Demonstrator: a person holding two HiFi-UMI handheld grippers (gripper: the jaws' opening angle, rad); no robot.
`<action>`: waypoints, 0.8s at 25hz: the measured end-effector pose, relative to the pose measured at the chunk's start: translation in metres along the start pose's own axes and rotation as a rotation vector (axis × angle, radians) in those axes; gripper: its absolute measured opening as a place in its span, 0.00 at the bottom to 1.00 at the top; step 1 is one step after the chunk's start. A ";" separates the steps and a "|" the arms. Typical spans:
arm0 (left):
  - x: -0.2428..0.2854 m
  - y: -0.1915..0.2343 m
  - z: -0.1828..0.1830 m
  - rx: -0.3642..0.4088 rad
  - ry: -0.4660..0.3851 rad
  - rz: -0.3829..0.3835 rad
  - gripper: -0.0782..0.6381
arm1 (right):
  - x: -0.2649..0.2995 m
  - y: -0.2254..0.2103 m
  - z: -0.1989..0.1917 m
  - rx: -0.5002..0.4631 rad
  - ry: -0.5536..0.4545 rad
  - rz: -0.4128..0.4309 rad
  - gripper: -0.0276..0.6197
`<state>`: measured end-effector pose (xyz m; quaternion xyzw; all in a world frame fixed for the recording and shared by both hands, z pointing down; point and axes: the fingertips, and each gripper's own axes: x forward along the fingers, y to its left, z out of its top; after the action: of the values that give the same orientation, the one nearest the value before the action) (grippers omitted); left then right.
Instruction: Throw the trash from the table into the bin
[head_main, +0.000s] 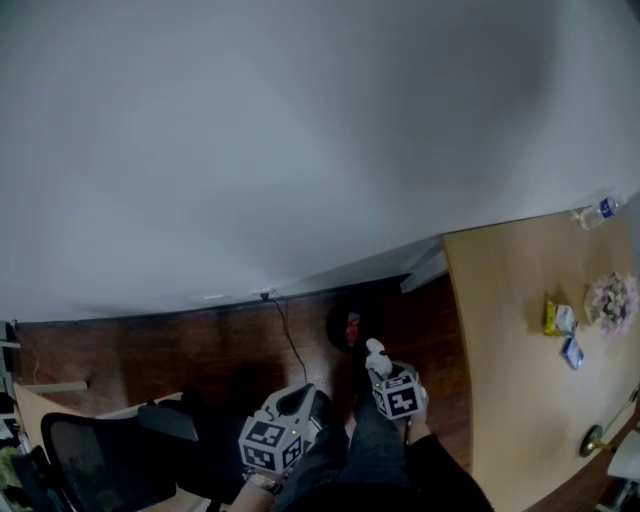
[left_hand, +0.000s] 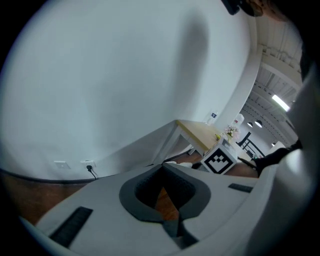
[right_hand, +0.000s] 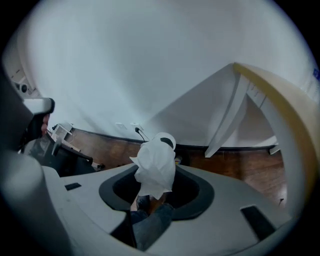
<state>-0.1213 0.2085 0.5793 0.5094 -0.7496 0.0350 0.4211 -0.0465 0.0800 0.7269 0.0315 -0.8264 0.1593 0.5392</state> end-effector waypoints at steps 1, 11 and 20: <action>0.009 0.004 0.001 -0.013 -0.001 0.011 0.12 | 0.016 -0.005 0.004 -0.004 0.008 0.008 0.32; 0.072 0.049 -0.016 -0.113 0.040 0.086 0.12 | 0.185 -0.036 0.004 0.021 0.137 0.038 0.32; 0.089 0.048 -0.045 -0.132 0.093 0.079 0.12 | 0.251 -0.033 0.010 0.049 0.171 0.041 0.50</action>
<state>-0.1437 0.1874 0.6854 0.4485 -0.7493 0.0257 0.4865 -0.1519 0.0760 0.9569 0.0139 -0.7736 0.1928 0.6034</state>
